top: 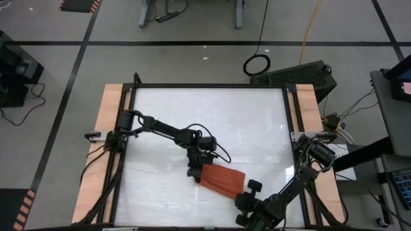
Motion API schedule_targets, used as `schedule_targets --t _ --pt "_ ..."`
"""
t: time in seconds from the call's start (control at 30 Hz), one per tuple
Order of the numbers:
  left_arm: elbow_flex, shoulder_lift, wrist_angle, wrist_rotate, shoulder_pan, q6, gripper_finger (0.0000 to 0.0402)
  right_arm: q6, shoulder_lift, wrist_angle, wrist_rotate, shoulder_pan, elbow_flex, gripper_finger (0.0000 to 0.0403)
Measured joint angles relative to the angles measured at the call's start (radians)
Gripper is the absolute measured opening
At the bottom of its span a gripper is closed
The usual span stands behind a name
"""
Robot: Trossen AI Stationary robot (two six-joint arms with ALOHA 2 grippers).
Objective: Roll towel
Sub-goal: Roll the orange towel
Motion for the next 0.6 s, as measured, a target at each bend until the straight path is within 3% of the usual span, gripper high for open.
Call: schedule_targets --t 0.27,0.6 --pt "-0.002 -0.056 -0.051 -0.161 0.004 0.175 0.0038 0.190 -0.010 0.045 0.035 -0.006 0.000 0.0004" --pt "-0.002 -0.061 -0.070 -0.132 0.009 0.199 0.0039 0.398 -0.047 0.043 -0.076 -0.036 0.000 0.0001"
